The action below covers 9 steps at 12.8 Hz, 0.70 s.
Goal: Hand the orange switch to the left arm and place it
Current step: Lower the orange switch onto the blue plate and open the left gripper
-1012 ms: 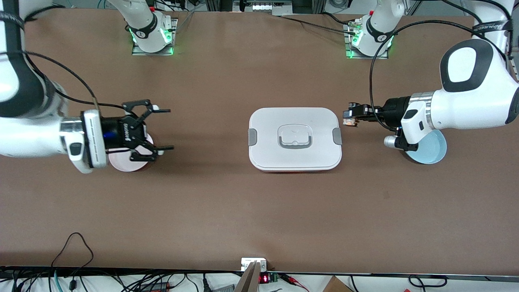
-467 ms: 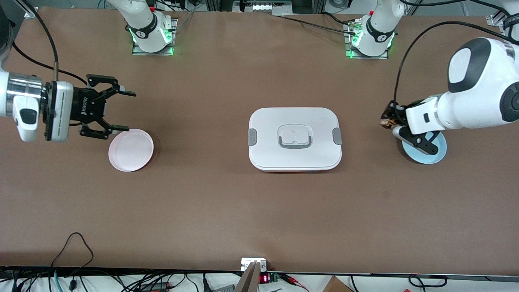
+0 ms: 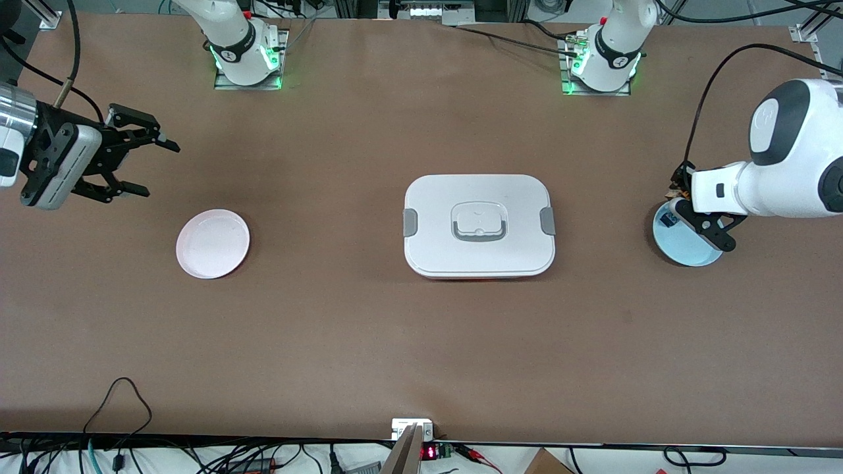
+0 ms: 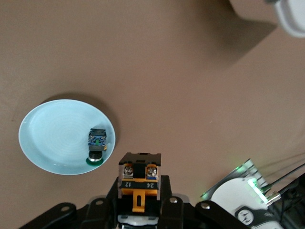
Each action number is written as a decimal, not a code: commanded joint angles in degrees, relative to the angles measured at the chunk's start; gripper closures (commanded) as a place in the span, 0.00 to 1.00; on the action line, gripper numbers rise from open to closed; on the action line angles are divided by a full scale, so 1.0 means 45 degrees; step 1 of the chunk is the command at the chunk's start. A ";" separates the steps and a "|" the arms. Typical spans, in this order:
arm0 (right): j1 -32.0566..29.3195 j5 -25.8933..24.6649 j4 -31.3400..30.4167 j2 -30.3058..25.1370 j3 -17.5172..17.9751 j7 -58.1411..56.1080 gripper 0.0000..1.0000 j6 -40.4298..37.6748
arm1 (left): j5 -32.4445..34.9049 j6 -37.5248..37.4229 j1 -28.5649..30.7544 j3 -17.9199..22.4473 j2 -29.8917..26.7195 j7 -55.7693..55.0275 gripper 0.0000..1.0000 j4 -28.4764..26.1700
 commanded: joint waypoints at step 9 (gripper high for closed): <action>0.1071 -0.4531 -0.0129 -0.0429 -0.0073 0.2041 0.00 -0.0004 | 0.1611 0.7256 0.3299 -0.0162 0.1862 0.9713 0.86 -0.2519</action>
